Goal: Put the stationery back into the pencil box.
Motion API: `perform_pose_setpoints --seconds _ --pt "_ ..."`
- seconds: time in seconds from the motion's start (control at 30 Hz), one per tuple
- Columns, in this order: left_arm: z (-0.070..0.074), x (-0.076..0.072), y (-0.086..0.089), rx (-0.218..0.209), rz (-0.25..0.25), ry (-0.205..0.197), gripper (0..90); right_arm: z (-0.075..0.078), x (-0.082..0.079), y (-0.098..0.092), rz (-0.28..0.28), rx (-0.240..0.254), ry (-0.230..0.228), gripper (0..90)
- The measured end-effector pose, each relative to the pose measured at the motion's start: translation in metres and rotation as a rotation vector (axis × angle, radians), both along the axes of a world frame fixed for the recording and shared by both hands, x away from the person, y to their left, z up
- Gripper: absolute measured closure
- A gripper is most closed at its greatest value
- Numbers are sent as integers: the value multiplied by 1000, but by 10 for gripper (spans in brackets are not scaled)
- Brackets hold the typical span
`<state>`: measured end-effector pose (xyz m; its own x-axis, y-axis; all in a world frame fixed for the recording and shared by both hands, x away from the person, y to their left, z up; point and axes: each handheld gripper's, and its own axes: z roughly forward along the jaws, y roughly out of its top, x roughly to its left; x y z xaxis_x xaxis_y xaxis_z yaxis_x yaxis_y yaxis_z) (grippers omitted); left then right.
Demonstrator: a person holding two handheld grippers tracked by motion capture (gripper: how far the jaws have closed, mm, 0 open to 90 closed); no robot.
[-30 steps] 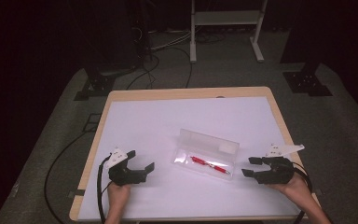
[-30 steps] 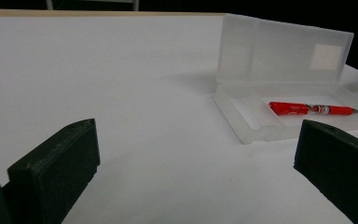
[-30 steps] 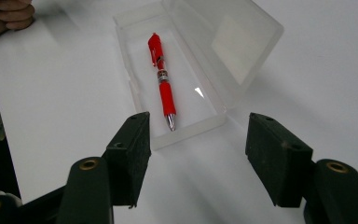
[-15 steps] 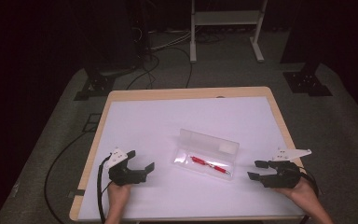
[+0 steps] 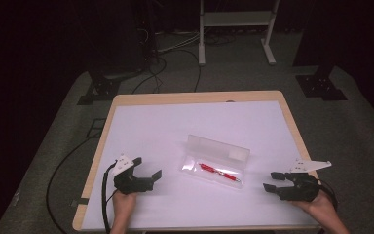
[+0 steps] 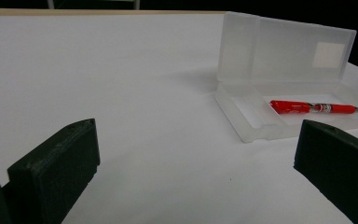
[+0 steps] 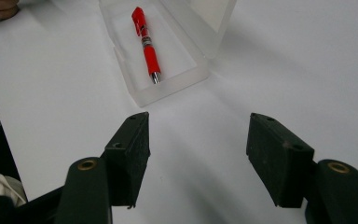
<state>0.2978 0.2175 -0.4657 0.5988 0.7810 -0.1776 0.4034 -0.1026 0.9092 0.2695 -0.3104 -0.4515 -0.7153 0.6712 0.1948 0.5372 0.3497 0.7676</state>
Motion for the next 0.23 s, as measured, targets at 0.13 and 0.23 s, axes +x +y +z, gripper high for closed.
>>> perform_pose_setpoints --seconds 0.13,0.23 --pt "0 0 0 0 1 -1 0 -4 -6 -3 -10 8 2 374" --pt "0 0 0 -2 1 0 0 -8 -13 -6 -31 30 -18 351"
